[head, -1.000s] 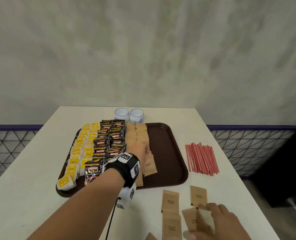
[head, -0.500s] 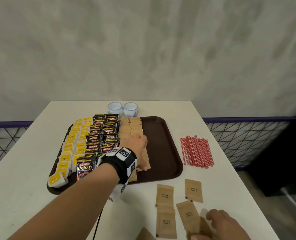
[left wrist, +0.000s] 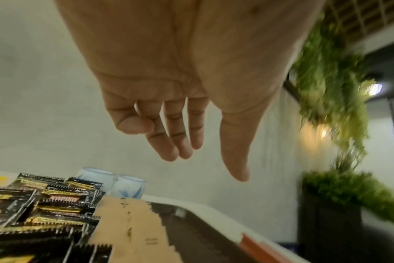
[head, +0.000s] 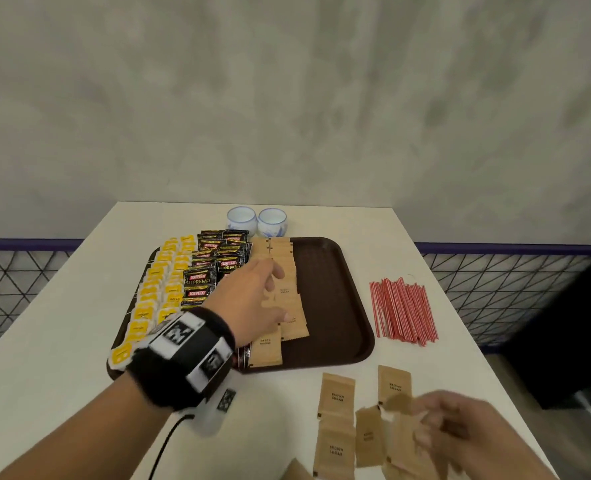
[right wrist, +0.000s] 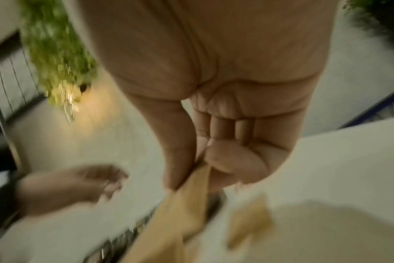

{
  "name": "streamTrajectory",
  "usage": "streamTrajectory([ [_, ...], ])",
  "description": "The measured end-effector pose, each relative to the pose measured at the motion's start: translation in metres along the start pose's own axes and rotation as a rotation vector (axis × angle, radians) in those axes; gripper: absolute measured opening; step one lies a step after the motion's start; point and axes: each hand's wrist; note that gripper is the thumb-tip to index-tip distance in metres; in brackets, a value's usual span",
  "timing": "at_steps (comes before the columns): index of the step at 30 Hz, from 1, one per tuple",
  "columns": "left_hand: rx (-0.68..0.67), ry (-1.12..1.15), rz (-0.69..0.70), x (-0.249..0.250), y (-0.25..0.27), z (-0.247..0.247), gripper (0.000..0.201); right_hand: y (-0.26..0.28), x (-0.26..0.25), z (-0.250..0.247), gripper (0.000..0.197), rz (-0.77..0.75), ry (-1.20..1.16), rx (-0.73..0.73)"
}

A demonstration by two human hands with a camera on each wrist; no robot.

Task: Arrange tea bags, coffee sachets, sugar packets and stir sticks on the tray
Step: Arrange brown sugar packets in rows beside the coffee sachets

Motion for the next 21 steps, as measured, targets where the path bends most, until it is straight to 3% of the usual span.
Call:
streamTrajectory([
  [3,-0.051,0.098,0.068,-0.009,0.053,0.0,0.037,-0.021,-0.034,-0.014,0.027,-0.133,-0.204,0.119],
  [5,-0.202,0.074,0.089,-0.016,0.082,0.015,0.04,-0.05,-0.058,-0.007,0.027,-0.169,-0.259,0.159],
  [7,-0.328,-0.038,0.117,-0.023,0.102,0.047,0.043,-0.083,-0.082,0.009,0.02,-0.095,-0.349,0.106],
  [9,-0.32,-0.184,0.223,-0.023,0.108,0.075,0.035,-0.115,-0.099,0.03,0.016,0.0,-0.361,0.068],
  [11,-0.367,-0.248,0.314,-0.02,0.111,0.091,0.077,-0.149,-0.107,0.051,0.017,0.05,-0.273,0.104],
  [12,-0.395,-0.291,0.33,-0.023,0.112,0.099,0.09,-0.161,-0.108,0.057,0.017,0.067,-0.206,0.149],
  [13,-0.364,-0.342,0.328,-0.022,0.114,0.1,0.089,-0.171,-0.109,0.061,0.015,0.091,-0.143,0.195],
  [14,-0.381,-0.329,0.258,-0.02,0.115,0.098,0.077,-0.177,-0.109,0.063,0.014,0.108,-0.1,0.212],
  [15,-0.482,-0.282,0.154,-0.017,0.119,0.095,0.056,-0.182,-0.107,0.066,0.017,0.113,-0.086,0.2],
  [16,-0.506,-0.335,0.149,-0.02,0.122,0.101,0.038,-0.185,-0.105,0.067,0.023,0.119,-0.093,0.178],
  [17,-0.444,-0.375,0.147,-0.022,0.123,0.104,0.029,-0.188,-0.104,0.07,0.027,0.135,-0.103,0.165],
  [21,-0.411,-0.335,0.14,-0.019,0.126,0.11,0.026,-0.193,-0.107,0.085,0.011,0.2,-0.014,0.234],
])
Point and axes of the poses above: each hand's wrist, its own y-axis away from the middle knuckle, its own z-axis out of the palm, x = y × z, and after that the axes turned 2 degrees about -z, right-handed
